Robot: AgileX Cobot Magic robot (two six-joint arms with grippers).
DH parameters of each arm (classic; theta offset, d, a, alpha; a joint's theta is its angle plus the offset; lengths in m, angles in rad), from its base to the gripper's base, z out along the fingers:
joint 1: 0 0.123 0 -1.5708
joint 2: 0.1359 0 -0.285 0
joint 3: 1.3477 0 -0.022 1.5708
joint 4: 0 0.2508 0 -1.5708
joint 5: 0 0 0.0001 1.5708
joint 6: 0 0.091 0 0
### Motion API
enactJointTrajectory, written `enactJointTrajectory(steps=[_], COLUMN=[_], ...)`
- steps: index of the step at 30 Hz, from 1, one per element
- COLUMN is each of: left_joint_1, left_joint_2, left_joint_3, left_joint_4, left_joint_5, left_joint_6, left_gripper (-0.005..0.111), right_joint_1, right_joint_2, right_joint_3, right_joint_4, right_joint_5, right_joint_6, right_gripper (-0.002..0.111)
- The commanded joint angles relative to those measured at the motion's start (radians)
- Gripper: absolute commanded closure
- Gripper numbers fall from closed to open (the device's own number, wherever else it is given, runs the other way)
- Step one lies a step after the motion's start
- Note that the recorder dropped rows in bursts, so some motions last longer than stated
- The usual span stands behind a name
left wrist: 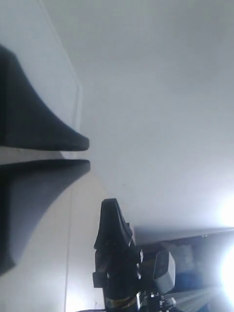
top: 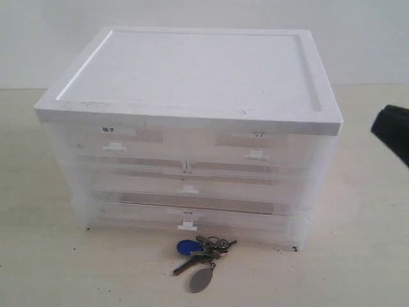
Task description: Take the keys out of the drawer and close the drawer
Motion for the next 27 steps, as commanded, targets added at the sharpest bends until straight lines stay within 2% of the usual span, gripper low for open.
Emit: enactJointTrajectory(steps=[1, 8, 18, 27], left_joint_1=[-0.001, -0.001, -0.003, -0.003], left_joint_2=[-0.13, -0.223, -0.229, -0.229], left_joint_3=[0.047, 0.074, 0.074, 0.074], left_joint_4=[-0.016, -0.018, -0.018, -0.014], left_joint_5=[-0.023, 0.012, 0.183, 0.185], left_joint_6=[0.001, 0.001, -0.001, -0.001], left_gripper=[0.102, 0.102, 0.102, 0.102], right_joint_1=[-0.001, -0.001, -0.001, -0.001], right_joint_2=[-0.226, -0.496, -0.496, -0.496], right_joint_3=[-0.004, -0.004, -0.004, -0.004], right_joint_4=[0.001, -0.077, -0.125, -0.125], right_joint_5=[0.166, 0.254, 0.228, 0.226], right_joint_6=[0.132, 0.252, 0.334, 0.338], right_gripper=[0.109, 0.109, 0.109, 0.109])
